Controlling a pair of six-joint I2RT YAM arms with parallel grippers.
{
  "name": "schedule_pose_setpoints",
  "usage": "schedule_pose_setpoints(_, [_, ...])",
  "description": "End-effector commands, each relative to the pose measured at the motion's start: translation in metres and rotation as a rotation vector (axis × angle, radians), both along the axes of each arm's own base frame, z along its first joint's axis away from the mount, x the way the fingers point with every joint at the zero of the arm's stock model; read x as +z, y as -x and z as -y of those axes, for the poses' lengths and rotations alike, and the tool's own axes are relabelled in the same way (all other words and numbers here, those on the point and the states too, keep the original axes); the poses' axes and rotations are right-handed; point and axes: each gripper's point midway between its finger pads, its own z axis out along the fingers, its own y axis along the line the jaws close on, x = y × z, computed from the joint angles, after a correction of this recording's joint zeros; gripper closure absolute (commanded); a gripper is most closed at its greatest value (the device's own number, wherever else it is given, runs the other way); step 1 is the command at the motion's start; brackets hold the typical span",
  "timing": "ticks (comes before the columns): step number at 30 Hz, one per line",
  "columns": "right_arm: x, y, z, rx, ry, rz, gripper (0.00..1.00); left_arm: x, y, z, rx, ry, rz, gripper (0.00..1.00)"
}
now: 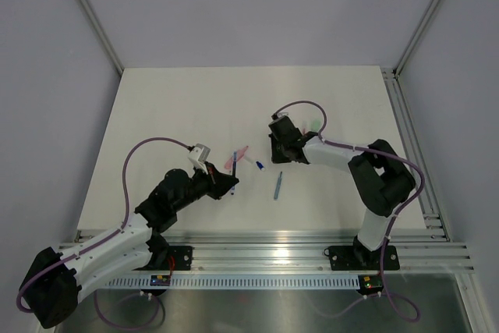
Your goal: Insert the pens into the pen caps
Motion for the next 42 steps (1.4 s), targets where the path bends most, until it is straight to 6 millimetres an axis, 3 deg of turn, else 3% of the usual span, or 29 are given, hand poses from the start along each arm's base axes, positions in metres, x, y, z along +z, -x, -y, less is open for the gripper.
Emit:
schedule_pose_setpoints(1, [0.051, -0.014, -0.022, 0.063, -0.133, 0.103, 0.9, 0.023, -0.005, 0.004, -0.005, 0.034, 0.076, 1.0])
schedule_pose_setpoints(2, [0.049, -0.008, -0.024, 0.08, -0.154, 0.087, 0.91, 0.024, -0.005, 0.005, -0.007, 0.037, 0.076, 1.0])
schedule_pose_setpoints(8, [0.082, 0.005, -0.038, 0.109, -0.351, 0.168, 1.0, 0.025, -0.002, 0.008, -0.03, 0.048, 0.08, 1.0])
schedule_pose_setpoints(10, [0.108, 0.004, -0.043, 0.107, -0.433, 0.236, 1.0, 0.027, 0.0, 0.01, -0.051, 0.06, 0.086, 1.0])
schedule_pose_setpoints(11, [0.106, 0.01, -0.042, 0.109, -0.449, 0.235, 1.0, 0.028, 0.001, 0.011, -0.055, 0.064, 0.086, 1.0])
schedule_pose_setpoints(13, [0.133, 0.011, -0.045, 0.113, -0.53, 0.302, 1.0, 0.03, 0.004, 0.013, -0.078, 0.076, 0.093, 1.0])
schedule_pose_setpoints(14, [0.131, 0.017, -0.044, 0.123, -0.551, 0.299, 1.0, 0.031, 0.005, 0.015, -0.085, 0.083, 0.097, 1.0])
schedule_pose_setpoints(16, [0.162, 0.021, -0.047, 0.14, -0.646, 0.38, 1.0, 0.035, 0.008, 0.018, -0.112, 0.1, 0.106, 1.0])
schedule_pose_setpoints(17, [0.157, 0.029, -0.045, 0.149, -0.664, 0.374, 1.0, 0.036, 0.009, 0.018, -0.117, 0.107, 0.109, 1.0])
schedule_pose_setpoints(18, [0.173, 0.033, -0.043, 0.158, -0.705, 0.413, 1.0, 0.037, 0.011, 0.019, -0.129, 0.114, 0.113, 1.0])
schedule_pose_setpoints(21, [0.193, 0.042, -0.038, 0.16, -0.78, 0.477, 1.0, 0.043, 0.016, 0.023, -0.161, 0.141, 0.121, 1.0])
schedule_pose_setpoints(29, [0.256, 0.059, -0.023, 0.11, -0.936, 0.659, 1.0, 0.071, 0.027, 0.04, -0.222, 0.217, 0.115, 1.0])
schedule_pose_setpoints(34, [0.289, 0.068, -0.02, 0.075, -1.001, 0.751, 1.0, 0.101, 0.027, 0.057, -0.257, 0.269, 0.152, 1.0])
schedule_pose_setpoints(39, [0.308, 0.072, -0.018, 0.044, -1.026, 0.789, 1.0, 0.104, 0.021, 0.066, -0.276, 0.271, 0.178, 1.0])
schedule_pose_setpoints(42, [0.31, 0.076, -0.026, 0.058, -1.006, 0.792, 1.0, 0.095, 0.024, 0.065, -0.285, 0.261, 0.179, 1.0])
